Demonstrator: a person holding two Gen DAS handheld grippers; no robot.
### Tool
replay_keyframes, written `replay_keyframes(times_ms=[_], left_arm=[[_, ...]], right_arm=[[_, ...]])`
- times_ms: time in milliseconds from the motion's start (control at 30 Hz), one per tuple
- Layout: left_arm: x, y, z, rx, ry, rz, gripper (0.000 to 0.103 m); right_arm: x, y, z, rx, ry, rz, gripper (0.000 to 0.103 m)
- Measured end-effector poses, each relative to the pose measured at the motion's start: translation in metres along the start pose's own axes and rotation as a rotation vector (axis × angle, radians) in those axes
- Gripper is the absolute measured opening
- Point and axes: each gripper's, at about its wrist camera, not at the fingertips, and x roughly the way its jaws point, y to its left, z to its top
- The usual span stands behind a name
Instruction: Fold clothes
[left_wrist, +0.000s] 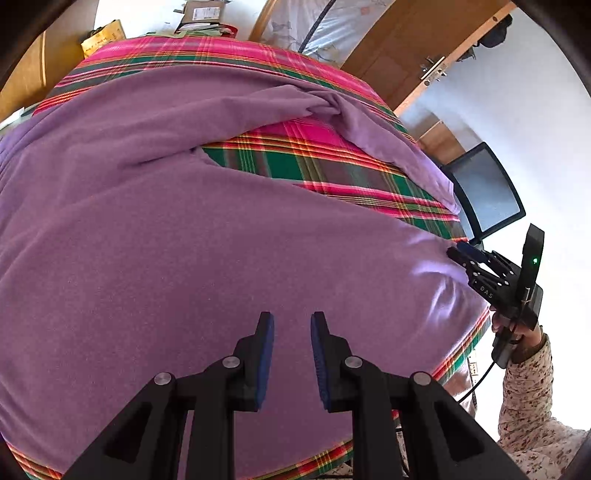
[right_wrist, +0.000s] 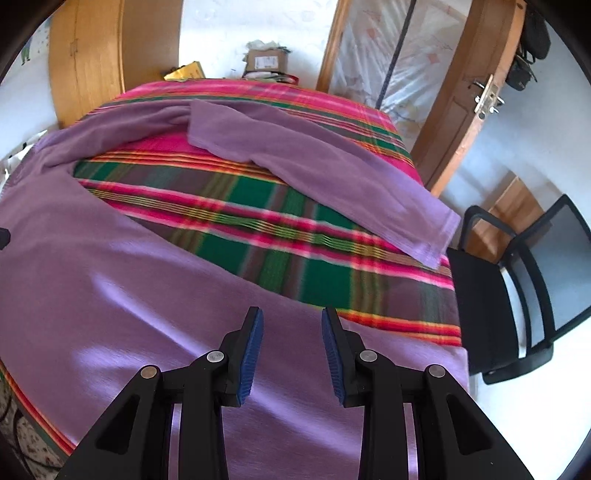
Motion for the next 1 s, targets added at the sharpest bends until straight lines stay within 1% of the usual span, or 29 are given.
replay_keyframes(times_ms=[67,167,333,500,567,600,667,700,800,867,1000], left_arm=[[0.001,0.002,0.001,-0.011,0.003,-0.003,0.021],[0.004,0.003,0.001,-0.015,0.018,-0.001,0.021],[0.012,0.005,0.002,-0.031,0.038,0.005,0.021],[0.016,0.007,0.004,-0.046,0.049,0.004,0.021],[0.018,0.009,0.005,-0.055,0.055,0.009,0.021],[0.018,0.01,0.006,-0.06,0.057,0.01,0.021],[0.019,0.011,0.009,-0.068,0.06,0.009,0.021],[0.019,0.012,0.009,-0.07,0.059,0.008,0.021],[0.019,0.012,0.013,-0.075,0.061,0.013,0.021],[0.019,0.013,0.015,-0.078,0.062,0.016,0.021],[0.011,0.019,0.02,-0.093,0.044,0.03,0.021]], right_arm=[[0.003,-0.006,-0.001,0.01,0.006,0.004,0.034],[0.008,-0.015,-0.002,0.032,0.01,0.044,0.034],[0.012,-0.014,0.005,-0.036,0.012,0.074,0.034],[0.015,-0.02,0.004,-0.014,0.016,0.129,0.034],[0.014,-0.021,0.003,-0.007,0.015,0.152,0.027],[0.014,-0.02,0.003,-0.007,0.015,0.164,0.019],[0.014,-0.016,0.004,-0.019,0.016,0.17,0.013],[0.014,-0.015,0.006,-0.027,0.017,0.167,0.003],[0.015,-0.019,0.01,-0.025,0.012,0.109,0.0],[0.017,-0.022,0.016,-0.019,0.001,0.056,0.0],[0.021,-0.024,0.022,-0.013,-0.004,0.056,0.0]])
